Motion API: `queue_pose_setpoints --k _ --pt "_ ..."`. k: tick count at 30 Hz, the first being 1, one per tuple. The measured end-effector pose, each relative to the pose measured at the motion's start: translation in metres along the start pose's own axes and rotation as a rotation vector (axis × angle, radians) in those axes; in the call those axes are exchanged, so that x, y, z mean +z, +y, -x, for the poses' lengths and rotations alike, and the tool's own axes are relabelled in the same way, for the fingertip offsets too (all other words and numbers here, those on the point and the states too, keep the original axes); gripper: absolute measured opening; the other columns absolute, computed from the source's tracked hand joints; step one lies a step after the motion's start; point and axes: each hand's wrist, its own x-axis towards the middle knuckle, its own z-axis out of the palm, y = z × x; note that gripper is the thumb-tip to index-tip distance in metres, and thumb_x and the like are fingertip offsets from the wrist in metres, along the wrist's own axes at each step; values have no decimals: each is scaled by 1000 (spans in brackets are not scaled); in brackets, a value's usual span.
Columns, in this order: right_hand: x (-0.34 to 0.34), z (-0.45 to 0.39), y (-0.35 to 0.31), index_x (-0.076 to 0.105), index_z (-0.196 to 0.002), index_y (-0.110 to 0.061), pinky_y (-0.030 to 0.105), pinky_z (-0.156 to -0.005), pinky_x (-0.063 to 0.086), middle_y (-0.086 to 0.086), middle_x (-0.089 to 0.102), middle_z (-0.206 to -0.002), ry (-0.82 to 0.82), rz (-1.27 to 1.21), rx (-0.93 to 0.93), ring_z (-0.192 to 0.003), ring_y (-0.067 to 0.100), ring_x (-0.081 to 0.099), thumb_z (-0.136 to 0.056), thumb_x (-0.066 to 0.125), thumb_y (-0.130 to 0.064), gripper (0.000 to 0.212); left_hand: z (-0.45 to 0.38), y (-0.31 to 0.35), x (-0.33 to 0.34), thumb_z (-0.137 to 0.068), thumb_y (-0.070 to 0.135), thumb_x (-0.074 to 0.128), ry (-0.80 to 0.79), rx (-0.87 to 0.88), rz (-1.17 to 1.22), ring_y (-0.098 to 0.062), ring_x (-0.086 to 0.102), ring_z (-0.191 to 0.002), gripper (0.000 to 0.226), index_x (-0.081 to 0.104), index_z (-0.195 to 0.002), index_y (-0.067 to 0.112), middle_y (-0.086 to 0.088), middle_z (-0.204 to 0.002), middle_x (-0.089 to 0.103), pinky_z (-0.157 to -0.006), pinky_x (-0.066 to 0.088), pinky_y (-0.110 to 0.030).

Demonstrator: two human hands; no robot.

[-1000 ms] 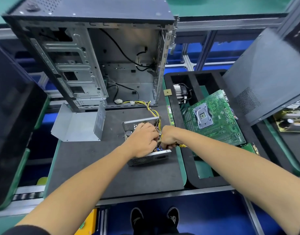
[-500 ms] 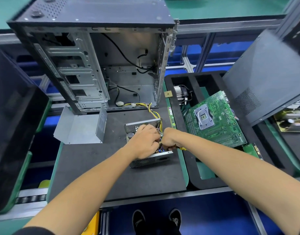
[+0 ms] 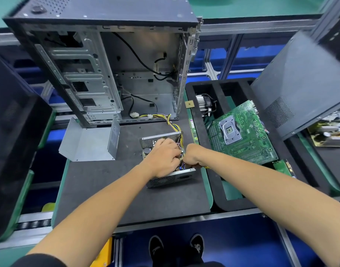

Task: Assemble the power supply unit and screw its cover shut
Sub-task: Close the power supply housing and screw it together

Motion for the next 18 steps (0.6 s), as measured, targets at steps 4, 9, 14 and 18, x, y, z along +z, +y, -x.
queue_pose_setpoints --k 4,9,14,18 --pt "0 -1 -5 43 -63 -9 27 -50 37 6 45 -63 29 104 -36 -73 25 50 -95 45 -16 33 0 -1 1 -80 29 32 -11 -2 -17 -15 40 -103 34 62 -80 14 7 -84 46 -94 18 -26" --pt "-2 -1 -3 42 -63 -8 23 -43 31 6 44 -62 36 133 -46 -68 25 49 -98 46 -24 39 0 -1 2 -80 29 32 -1 4 -4 -14 39 -101 32 61 -77 15 8 -83 44 -94 18 -26" --pt "2 -5 2 47 -61 -9 27 -49 40 7 49 -64 26 157 5 -69 24 52 -89 51 -9 29 0 -1 2 -81 28 32 -4 2 -3 -13 39 -104 32 61 -79 17 10 -85 46 -95 17 -26" --pt "-1 -3 1 52 -59 -11 21 -36 36 4 51 -52 -16 213 -1 -43 17 45 -87 52 -8 28 -1 -1 3 -81 28 32 -8 2 -8 -13 40 -104 32 62 -78 18 9 -86 49 -96 17 -26"
